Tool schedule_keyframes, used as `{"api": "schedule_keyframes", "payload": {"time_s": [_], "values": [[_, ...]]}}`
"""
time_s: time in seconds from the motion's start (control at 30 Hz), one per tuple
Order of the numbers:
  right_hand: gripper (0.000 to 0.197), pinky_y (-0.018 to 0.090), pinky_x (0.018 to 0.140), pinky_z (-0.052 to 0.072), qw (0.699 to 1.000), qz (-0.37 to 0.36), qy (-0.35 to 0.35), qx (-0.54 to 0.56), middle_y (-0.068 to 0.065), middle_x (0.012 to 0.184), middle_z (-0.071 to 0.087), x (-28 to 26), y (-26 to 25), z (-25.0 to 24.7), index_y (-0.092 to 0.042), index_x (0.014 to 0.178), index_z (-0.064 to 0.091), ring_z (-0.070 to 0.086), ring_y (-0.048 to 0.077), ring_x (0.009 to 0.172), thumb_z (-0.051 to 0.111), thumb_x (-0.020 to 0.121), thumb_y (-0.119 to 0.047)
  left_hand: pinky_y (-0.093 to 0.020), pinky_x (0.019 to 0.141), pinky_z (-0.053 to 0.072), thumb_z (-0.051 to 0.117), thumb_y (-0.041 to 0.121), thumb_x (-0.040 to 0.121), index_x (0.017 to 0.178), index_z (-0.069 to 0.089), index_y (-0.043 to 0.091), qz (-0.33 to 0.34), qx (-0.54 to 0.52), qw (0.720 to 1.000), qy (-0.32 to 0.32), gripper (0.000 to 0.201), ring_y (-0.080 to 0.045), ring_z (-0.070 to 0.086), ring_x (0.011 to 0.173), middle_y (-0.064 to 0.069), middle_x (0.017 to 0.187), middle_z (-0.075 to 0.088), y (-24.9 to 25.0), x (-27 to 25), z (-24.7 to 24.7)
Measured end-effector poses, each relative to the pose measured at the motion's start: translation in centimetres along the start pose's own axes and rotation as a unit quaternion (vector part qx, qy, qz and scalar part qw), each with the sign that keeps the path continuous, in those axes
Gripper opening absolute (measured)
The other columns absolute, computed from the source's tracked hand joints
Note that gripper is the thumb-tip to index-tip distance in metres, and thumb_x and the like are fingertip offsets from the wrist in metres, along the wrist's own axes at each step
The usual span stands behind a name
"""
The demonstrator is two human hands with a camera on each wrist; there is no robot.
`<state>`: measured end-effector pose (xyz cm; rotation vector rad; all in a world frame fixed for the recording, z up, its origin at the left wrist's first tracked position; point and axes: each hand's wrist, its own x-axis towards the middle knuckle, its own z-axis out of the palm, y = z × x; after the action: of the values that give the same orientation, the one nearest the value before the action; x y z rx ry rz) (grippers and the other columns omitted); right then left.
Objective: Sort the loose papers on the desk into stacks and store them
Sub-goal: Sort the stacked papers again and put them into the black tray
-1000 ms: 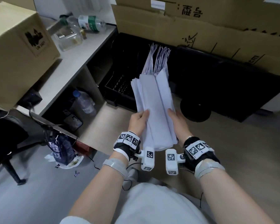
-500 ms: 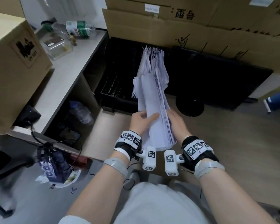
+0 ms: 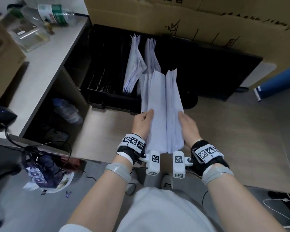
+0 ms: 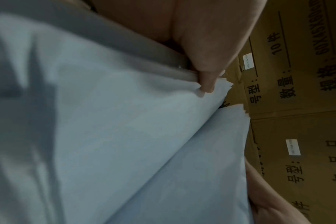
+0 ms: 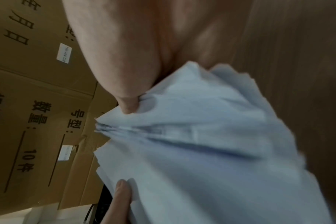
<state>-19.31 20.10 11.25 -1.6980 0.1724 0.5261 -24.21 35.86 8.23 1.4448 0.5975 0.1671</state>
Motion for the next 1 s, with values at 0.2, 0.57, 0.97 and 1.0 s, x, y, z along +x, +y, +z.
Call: {"api": "schedule_keyframes", "payload": {"time_s": [0.2, 0.57, 0.97, 1.0], "values": [[0.025, 0.017, 0.069, 0.054, 0.999, -0.028, -0.038, 0.009, -0.005, 0.098, 0.074, -0.1, -0.4, -3.1, -0.013, 0.116, 0.066, 0.072, 0.006, 0.085, 0.046, 0.106, -0.025, -0.02, 0.071, 0.052, 0.071, 0.04, 0.091, 0.094, 0.067, 0.015, -0.046, -0.015, 0.999, -0.021, 0.026, -0.007, 0.068, 0.077, 0.005, 0.087, 0.071, 0.5, -1.8, 3.0], [0.045, 0.04, 0.107, 0.046, 0.998, 0.025, -0.018, 0.051, 0.004, 0.129, 0.065, 1.1, 0.7, -12.2, -0.01, 0.133, 0.058, 0.062, 0.02, 0.118, 0.047, 0.103, -0.042, -0.025, 0.053, 0.031, 0.064, 0.027, 0.097, 0.061, 0.042, 0.015, -0.015, 0.051, 0.992, 0.118, 0.044, -0.012, 0.035, 0.056, 0.001, 0.059, 0.041, -0.8, -4.3, 10.7], [0.06, 0.032, 0.106, 0.042, 0.992, 0.04, -0.115, 0.018, -0.008, 0.135, 0.057, 0.6, 1.9, -15.8, -0.02, 0.141, 0.052, 0.057, 0.011, 0.12, 0.049, 0.096, -0.059, -0.031, 0.062, 0.029, 0.058, 0.031, 0.093, 0.062, 0.042, 0.022, -0.01, 0.063, 0.99, 0.124, 0.036, -0.015, 0.037, 0.065, -0.002, 0.064, 0.041, -1.9, -6.9, 14.2], [0.05, 0.025, 0.099, 0.043, 0.992, 0.032, -0.121, 0.016, -0.008, 0.13, 0.057, 0.6, 1.9, -15.9, -0.019, 0.142, 0.051, 0.057, 0.008, 0.115, 0.046, 0.102, -0.048, -0.032, 0.062, 0.031, 0.06, 0.036, 0.088, 0.06, 0.044, 0.022, -0.009, 0.074, 0.99, 0.121, 0.035, -0.015, 0.038, 0.062, 0.0, 0.061, 0.042, -2.1, -7.0, 14.3]]}}
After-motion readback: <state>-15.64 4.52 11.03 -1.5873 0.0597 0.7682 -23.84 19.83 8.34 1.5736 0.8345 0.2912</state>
